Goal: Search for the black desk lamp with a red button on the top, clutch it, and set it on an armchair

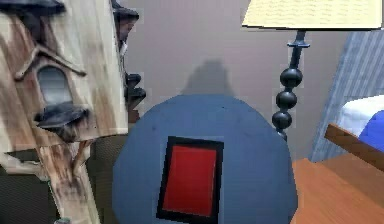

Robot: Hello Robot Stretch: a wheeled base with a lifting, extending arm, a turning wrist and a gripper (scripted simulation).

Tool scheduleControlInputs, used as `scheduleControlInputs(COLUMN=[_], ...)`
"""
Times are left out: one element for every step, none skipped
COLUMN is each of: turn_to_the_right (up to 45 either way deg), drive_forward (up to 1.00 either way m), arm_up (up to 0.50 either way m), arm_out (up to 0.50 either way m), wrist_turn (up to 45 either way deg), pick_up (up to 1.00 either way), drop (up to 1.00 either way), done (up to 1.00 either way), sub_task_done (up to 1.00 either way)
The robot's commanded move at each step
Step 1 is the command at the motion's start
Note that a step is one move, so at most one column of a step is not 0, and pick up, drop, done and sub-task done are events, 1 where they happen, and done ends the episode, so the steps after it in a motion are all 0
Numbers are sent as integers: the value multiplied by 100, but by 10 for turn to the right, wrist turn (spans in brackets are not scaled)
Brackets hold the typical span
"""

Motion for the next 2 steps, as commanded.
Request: scheduleControlInputs(turn_to_the_right=[330,-450], drive_forward=[0,0], arm_up=[0,0], arm_out=[0,0], wrist_turn=[0,0], pick_up=[0,0], drop=[0,0], done=[0,0], sub_task_done=[0,0])
